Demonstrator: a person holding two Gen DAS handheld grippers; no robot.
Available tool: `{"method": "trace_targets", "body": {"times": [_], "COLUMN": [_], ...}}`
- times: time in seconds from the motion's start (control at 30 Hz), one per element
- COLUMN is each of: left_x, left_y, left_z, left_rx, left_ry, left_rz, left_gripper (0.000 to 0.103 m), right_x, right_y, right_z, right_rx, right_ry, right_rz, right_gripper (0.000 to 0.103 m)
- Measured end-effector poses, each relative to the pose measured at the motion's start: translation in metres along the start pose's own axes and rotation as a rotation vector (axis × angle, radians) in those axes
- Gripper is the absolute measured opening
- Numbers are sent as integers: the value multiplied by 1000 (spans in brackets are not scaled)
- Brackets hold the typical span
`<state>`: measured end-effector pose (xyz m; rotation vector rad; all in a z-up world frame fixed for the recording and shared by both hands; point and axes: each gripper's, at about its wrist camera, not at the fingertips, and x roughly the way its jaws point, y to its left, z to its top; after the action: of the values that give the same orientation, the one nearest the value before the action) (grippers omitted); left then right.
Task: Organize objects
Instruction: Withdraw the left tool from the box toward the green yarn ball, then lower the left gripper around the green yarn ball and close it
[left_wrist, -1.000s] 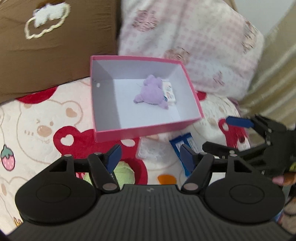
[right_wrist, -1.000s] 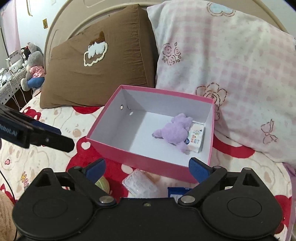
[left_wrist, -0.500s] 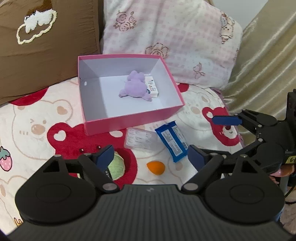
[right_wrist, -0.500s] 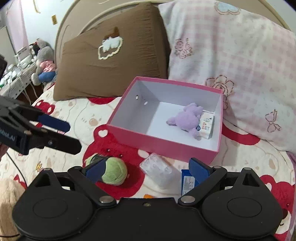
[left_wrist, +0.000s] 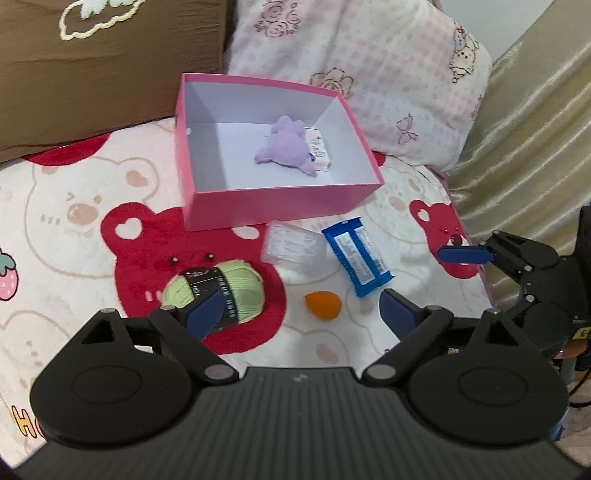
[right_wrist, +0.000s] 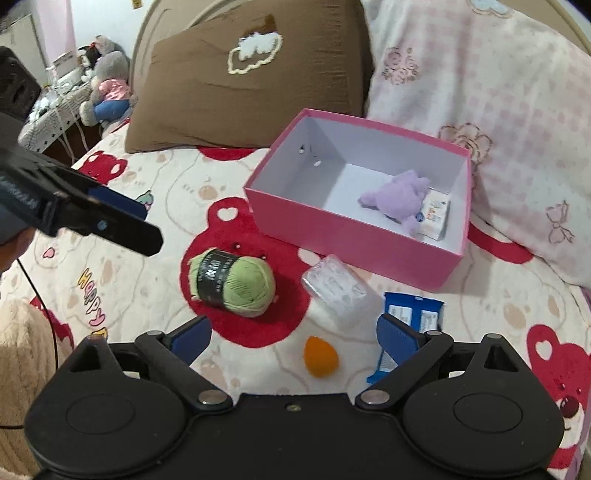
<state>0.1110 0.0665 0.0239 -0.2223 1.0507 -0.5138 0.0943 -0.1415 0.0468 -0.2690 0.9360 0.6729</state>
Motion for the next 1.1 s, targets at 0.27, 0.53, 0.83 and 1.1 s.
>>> {"method": "trace_targets", "body": {"times": [0.27, 0.53, 0.83, 1.1], "left_x": [3, 20, 53, 66], "left_y": [21, 37, 58, 60], "left_z": [-15, -29, -47, -54], "left_rx": [-27, -73, -120, -107], "left_ry": [-4, 4, -3, -21], "left_rz": [-20, -51, -7, 3], "left_gripper": [94, 94, 94, 94], "right_x": [10, 20, 49, 70], "right_y": [16, 44, 48, 36], "right_z": [-7, -9, -16, -22], "right_rx": [-41, -136, -84, 13], "right_ry": [-32, -47, -52, -56], "right_rz": [19, 38, 80, 66], "right_gripper": [98, 98, 98, 98]}}
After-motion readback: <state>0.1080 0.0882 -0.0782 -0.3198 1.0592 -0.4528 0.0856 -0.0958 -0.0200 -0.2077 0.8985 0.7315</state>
